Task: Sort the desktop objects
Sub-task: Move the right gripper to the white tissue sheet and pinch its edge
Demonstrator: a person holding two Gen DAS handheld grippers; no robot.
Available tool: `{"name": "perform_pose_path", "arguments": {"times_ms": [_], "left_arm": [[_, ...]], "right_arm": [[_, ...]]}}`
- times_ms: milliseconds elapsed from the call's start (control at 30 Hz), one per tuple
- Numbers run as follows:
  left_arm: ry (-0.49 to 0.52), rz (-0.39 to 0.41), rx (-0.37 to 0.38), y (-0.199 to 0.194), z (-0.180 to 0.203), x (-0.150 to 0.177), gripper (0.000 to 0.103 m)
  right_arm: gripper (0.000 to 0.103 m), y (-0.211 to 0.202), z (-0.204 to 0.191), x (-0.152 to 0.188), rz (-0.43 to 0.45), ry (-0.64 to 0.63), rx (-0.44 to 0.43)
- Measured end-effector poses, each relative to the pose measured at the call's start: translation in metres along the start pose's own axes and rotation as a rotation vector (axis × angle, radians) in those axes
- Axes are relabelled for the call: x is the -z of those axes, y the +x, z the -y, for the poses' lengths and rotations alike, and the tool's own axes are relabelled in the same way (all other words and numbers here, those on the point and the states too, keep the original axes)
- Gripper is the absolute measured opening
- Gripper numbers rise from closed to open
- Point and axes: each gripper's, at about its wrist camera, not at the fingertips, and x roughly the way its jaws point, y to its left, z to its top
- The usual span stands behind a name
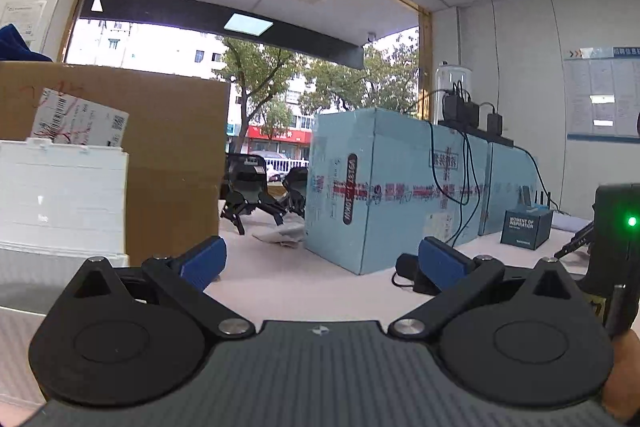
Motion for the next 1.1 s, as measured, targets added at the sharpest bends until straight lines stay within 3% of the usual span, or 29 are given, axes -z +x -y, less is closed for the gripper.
{"name": "perform_pose_path", "arguments": {"times_ms": [133,233,333,400,633,700,867,1100], "left_arm": [[-0.02,-0.154,0.037,0.016,-0.013,0.019,0.103],[-0.203,-0.292,0.037,0.032,-0.037,0.02,0.103],[-0.28,-0.372,-0.003,0.043,-0.051,0.027,0.103],[-0.257,-0.412,-0.038,0.049,-0.051,0.031,0.103],[-0.249,-0.498,-0.089,0.061,-0.058,0.043,0.103],[-0.252,-0.514,-0.094,0.065,-0.06,0.045,0.103],[-0.217,-0.52,-0.096,0.066,-0.056,0.045,0.103],[-0.219,-0.521,-0.091,0.067,-0.056,0.045,0.103]], "right_arm": [[0.103,0.008,0.016,0.001,-0.049,0.043,0.001],[0.103,0.017,0.024,0.004,-0.099,0.057,-0.024],[0.103,0.025,0.028,0.007,-0.156,0.063,-0.056],[0.103,0.032,0.028,0.006,-0.196,0.06,-0.097],[0.103,0.051,0.045,0.01,-0.339,0.146,-0.216],[0.103,0.056,0.051,0.011,-0.365,0.158,-0.189],[0.103,0.061,0.06,0.012,-0.414,0.183,-0.227],[0.103,0.058,0.048,0.018,-0.508,0.178,-0.409]]}}
